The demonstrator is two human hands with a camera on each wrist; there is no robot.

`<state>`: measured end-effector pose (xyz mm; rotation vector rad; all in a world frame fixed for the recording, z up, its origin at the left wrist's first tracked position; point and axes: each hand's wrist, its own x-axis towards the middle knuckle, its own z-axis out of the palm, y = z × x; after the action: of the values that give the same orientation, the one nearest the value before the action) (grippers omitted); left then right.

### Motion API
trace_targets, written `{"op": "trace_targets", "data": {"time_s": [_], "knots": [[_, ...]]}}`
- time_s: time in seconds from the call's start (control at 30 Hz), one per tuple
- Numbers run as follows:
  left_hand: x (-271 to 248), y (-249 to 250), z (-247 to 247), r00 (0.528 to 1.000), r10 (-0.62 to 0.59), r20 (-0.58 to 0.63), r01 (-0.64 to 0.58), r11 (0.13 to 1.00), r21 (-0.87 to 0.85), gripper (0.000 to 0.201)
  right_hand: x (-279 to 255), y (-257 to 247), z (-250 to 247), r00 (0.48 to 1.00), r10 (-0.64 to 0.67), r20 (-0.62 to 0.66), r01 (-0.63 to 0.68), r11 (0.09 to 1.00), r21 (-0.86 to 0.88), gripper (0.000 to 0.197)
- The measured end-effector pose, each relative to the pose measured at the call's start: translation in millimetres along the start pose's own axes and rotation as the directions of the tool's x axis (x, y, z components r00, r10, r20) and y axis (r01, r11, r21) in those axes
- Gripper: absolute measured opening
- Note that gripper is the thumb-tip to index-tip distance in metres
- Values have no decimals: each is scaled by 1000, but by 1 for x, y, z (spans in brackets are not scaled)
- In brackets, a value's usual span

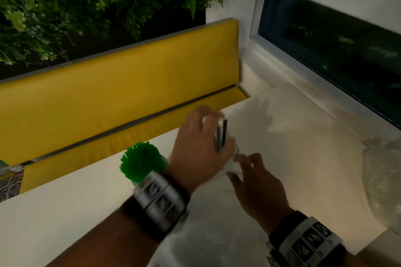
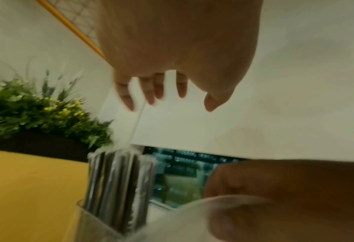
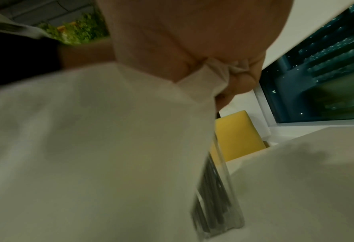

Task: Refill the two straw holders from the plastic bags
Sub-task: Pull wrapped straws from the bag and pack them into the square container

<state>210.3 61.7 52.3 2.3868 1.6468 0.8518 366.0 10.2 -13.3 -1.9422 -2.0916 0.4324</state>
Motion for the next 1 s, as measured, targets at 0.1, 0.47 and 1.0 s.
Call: {"op": "trace_targets", "data": {"time_s": [0.1,0.47,1.0], "knots": [[-75,15,-11,961,182,209,-150,976,-159,20,-14,3,-3,997,-68,46,66,996,53,22],[-164,21,13,853,-123,508,200,975,-99,27,-58,-21,-7,942,-283,183,152,841,519,14],[-183,37,33,511,-135,849,-36,983,178,73,-91,-61,-19,933,-319,164,168,792,587,21]]}}
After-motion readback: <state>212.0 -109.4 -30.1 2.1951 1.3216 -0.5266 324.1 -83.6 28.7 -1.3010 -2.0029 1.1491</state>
